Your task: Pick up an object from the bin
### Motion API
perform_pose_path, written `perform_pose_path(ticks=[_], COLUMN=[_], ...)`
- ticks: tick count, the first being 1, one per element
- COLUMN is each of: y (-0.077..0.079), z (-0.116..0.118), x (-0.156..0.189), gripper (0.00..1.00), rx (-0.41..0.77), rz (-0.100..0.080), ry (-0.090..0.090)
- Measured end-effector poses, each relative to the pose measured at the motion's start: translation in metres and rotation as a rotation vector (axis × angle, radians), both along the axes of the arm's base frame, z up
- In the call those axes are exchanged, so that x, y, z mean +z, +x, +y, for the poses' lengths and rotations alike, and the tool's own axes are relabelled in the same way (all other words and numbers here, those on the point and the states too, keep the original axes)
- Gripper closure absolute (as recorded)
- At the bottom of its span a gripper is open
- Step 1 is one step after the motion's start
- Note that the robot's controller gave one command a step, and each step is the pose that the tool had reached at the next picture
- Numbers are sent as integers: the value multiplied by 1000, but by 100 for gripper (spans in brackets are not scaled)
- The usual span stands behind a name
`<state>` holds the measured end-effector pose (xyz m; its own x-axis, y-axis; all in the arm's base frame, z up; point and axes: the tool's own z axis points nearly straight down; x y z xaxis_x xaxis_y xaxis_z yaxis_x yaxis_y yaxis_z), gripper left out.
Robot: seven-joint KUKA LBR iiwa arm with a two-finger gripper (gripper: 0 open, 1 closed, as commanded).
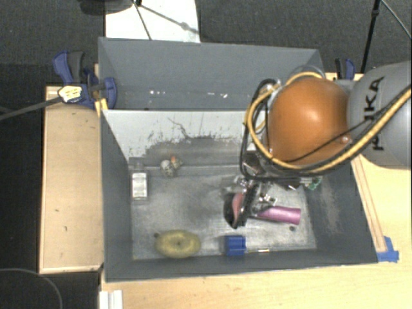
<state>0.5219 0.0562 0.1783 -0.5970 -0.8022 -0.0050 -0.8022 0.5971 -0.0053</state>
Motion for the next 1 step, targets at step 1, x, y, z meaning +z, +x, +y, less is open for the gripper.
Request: perform_pose_path(ticks=[1], y=[-6], z=[4], x=[63], gripper=[100], rx=[16], rz=[-1], ry=[1])
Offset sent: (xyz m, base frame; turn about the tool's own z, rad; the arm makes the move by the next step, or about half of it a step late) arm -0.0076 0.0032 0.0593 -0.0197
